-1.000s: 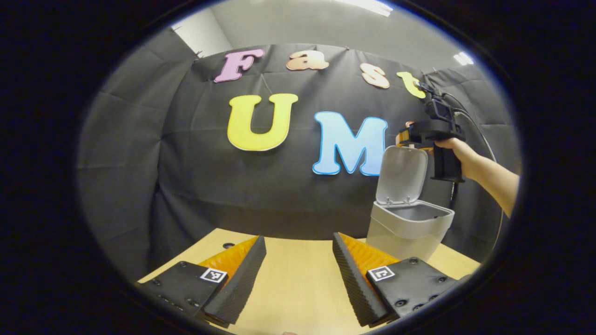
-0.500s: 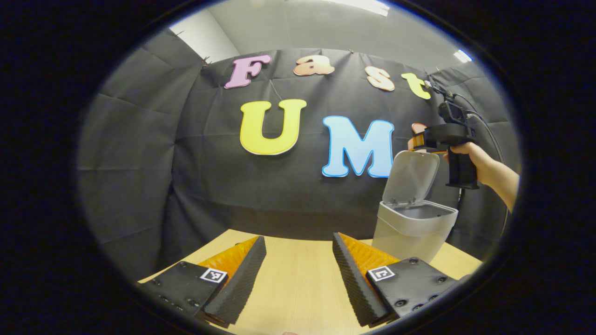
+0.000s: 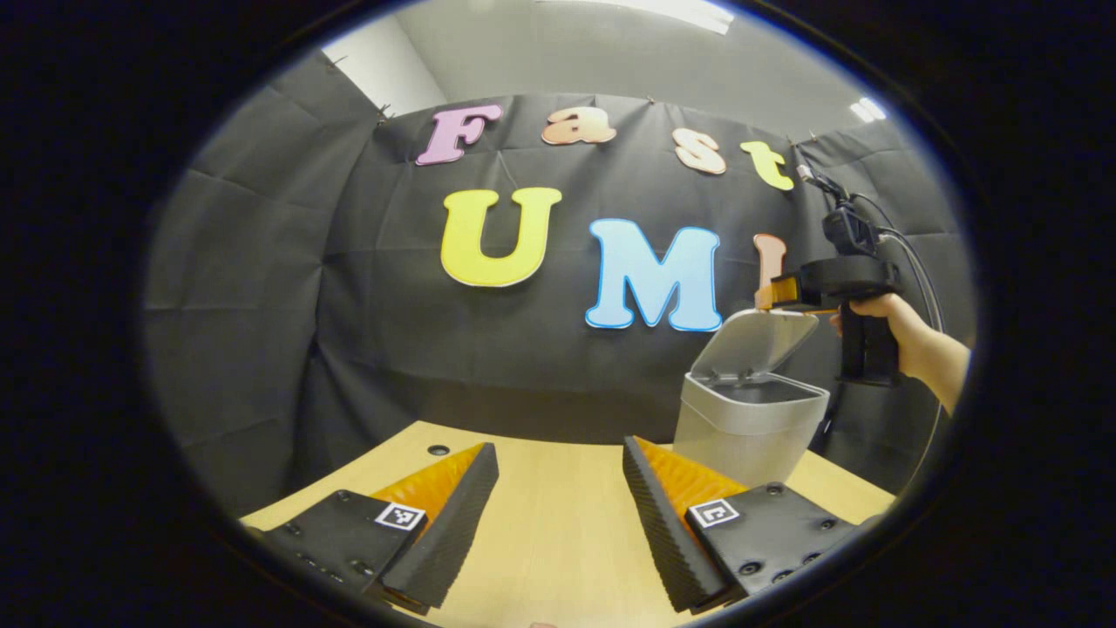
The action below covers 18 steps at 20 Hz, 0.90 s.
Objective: Press the lid of the desktop garbage bin to open it, pick up the crumpled paper on the desktop and throw it into the bin, then pick up the pop can on the desktop and drop it into the bin, and finally close the garbage bin lid.
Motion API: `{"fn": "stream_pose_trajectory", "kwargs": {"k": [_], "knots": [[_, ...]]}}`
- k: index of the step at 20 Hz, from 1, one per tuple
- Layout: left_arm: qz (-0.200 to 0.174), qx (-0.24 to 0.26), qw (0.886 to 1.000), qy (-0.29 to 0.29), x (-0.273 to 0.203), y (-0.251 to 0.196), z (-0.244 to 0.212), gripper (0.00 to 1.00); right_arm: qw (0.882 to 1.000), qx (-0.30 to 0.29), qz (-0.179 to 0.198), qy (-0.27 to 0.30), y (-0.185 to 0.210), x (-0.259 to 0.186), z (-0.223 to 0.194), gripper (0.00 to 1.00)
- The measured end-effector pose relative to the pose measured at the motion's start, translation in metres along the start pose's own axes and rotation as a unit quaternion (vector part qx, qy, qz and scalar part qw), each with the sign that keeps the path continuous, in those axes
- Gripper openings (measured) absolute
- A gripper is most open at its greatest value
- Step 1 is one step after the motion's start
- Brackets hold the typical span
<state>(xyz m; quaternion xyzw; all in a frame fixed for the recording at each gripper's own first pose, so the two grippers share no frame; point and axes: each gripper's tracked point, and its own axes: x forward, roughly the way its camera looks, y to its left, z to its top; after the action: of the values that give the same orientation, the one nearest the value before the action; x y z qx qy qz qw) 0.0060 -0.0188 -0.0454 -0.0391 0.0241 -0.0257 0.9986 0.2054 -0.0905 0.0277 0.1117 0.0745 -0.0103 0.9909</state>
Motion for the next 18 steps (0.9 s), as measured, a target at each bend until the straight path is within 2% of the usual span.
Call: {"fn": "stream_pose_trajectory", "kwargs": {"k": [4, 11, 17, 18], "knots": [[-0.003, 0.007, 1.000, 0.001, -0.005, -0.002, 0.000, 0.93, 1.000, 0.006, 0.002, 0.012, -0.002, -0.005, -0.018, 0.96], [0.001, 0.015, 1.000, 0.006, -0.008, 0.004, -0.004, 0.93, 0.999, 0.000, -0.004, 0.041, -0.001, -0.004, -0.054, 0.96], [0.002, 0.018, 1.000, 0.008, -0.002, 0.008, -0.006, 0.95, 0.999, 0.003, -0.006, 0.041, 0.002, 0.007, -0.078, 0.96], [0.003, 0.018, 1.000, 0.008, -0.001, 0.009, -0.006, 0.93, 0.999, 0.001, -0.005, 0.038, 0.001, 0.009, -0.081, 0.96]]}}
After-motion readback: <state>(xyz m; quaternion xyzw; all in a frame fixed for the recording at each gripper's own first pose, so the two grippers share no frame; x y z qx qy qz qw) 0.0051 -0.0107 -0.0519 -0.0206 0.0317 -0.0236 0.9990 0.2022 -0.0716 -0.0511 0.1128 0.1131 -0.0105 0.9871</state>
